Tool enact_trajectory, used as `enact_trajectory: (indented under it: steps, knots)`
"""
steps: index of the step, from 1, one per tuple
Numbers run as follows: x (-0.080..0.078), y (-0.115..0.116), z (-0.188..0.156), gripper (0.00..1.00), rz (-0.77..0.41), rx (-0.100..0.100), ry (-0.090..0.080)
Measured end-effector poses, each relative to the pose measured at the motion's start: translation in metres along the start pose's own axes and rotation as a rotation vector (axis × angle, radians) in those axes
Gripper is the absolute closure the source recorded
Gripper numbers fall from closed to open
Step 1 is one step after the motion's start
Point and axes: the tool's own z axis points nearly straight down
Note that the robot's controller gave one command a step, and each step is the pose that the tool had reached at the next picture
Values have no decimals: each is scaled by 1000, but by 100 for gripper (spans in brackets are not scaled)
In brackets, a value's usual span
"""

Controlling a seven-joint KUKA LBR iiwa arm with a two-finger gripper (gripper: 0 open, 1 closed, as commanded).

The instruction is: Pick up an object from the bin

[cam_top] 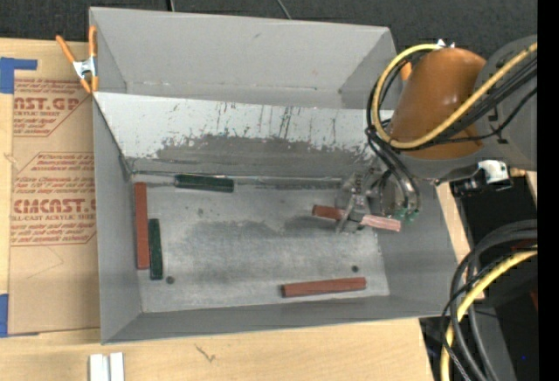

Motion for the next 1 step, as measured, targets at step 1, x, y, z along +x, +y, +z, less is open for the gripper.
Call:
enact_trajectory:
  steps: [1]
  knots:
    - [-1, 0, -11, 100, 0, -1, -6]
